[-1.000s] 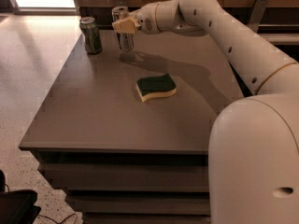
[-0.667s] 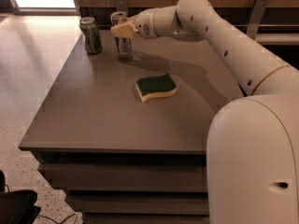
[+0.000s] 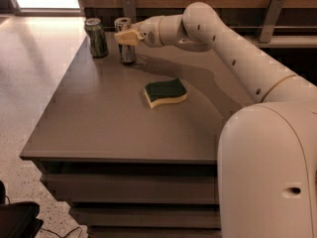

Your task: Move redbull can near green can

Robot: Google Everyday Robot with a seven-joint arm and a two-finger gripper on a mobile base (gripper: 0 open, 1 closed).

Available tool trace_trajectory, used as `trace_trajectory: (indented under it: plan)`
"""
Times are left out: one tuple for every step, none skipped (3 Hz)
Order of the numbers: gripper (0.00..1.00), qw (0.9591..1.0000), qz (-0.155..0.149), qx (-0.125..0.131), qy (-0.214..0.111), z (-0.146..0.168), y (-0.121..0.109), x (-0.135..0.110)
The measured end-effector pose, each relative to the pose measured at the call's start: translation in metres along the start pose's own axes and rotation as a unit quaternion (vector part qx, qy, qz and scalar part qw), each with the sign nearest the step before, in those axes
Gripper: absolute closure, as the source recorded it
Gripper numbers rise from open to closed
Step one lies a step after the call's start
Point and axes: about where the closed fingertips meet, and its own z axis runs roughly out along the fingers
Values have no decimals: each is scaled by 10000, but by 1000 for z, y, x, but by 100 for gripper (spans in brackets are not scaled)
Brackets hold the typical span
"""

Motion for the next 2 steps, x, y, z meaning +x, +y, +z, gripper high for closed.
trace_trajectory:
  plan:
    - [100, 10000, -1, 17, -53, 4, 0, 3]
    - [100, 9999, -42, 95, -115, 7, 0, 4]
